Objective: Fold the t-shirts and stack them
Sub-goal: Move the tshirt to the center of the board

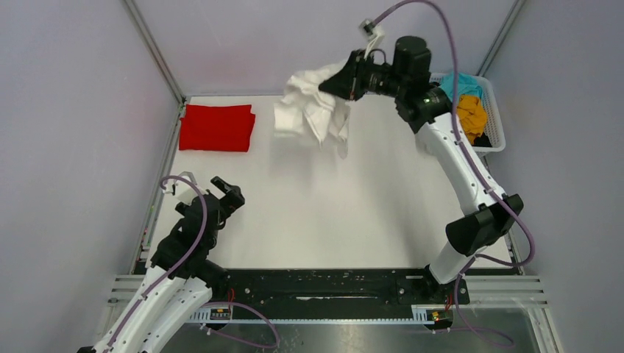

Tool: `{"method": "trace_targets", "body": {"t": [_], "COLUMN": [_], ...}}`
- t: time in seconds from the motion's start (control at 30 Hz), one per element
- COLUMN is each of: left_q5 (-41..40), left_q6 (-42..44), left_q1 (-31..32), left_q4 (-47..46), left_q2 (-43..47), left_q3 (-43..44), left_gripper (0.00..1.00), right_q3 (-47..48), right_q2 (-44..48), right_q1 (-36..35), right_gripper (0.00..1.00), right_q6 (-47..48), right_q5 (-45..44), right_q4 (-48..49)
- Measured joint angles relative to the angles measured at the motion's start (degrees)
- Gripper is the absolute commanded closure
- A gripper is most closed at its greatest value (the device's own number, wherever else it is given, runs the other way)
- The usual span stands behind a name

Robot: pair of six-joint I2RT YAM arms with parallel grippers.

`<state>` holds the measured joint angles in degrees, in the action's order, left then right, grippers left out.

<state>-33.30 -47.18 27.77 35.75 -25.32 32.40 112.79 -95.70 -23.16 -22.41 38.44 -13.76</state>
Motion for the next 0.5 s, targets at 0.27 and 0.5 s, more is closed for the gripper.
{"method": "trace_targets", "body": {"t": [0.27, 0.5], "left_q5": [-1.1, 3.5], "left_q6": [-2.9, -2.1], "left_q1": [0.0, 0.0], "left_q4": [2.7, -0.7], "left_q2": [-0.4, -7.4], "left_q3": [0.1, 0.1], "left_gripper": [0.01, 0.01], "right_q3": [-31.1, -42.2], "right_q2": [-0.9, -6.8], "right_q1": [-6.0, -11.1], "right_gripper": [0.91, 0.36], "right_q6": [4.9, 2.2], "right_q5": [-8.7, -20.8], "right_q4": [-2.3, -4.8]}}
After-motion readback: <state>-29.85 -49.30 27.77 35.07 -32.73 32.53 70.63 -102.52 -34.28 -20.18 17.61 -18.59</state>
